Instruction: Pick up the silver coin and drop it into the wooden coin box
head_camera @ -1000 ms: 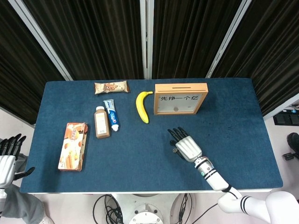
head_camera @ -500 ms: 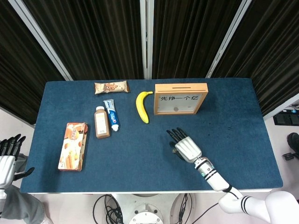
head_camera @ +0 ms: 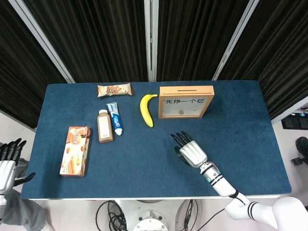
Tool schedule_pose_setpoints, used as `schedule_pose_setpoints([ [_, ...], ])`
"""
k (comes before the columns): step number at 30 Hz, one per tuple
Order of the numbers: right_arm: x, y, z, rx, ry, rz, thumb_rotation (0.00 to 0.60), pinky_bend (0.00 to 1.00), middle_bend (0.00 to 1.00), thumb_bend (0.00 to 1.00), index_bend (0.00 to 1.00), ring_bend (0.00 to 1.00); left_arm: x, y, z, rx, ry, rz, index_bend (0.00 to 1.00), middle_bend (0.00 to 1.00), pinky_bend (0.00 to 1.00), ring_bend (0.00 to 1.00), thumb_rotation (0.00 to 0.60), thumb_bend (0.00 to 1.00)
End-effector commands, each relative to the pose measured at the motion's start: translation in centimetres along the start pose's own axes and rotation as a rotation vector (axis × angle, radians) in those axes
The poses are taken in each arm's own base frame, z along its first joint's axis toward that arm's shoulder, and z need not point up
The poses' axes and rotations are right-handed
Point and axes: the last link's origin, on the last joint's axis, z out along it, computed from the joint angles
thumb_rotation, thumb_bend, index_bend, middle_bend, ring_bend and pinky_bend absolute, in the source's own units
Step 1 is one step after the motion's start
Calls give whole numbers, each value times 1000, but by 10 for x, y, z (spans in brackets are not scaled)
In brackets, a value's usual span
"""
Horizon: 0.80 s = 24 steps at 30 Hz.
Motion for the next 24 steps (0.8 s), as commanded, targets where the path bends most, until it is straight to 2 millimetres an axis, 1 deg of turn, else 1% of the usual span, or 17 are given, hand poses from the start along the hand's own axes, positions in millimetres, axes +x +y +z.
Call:
schedule_pose_setpoints([
  [1,0,0,0,-1,-1,-1,600,0,37,373,481,0,0,0,0,0,-2,2,26,0,0,0,600,124],
  [6,-1,0,0,-1,-6,-6,600,0,37,374,500,0,0,0,0,0,-3,3,26,0,0,0,600,125],
  [19,0,0,2,-9,3,2,600,0,42,376,618,0,-1,-1,0,-1,-5,3,26,0,0,0,600,125],
  [22,3,1,2,-7,17,5,600,0,43,375,635,0,-1,-1,-1,-1,-6,1,26,0,0,0,600,124],
  [24,10,2,1,-5,41,9,600,0,43,373,643,0,0,-1,-1,-1,-6,-3,26,0,0,0,600,125],
])
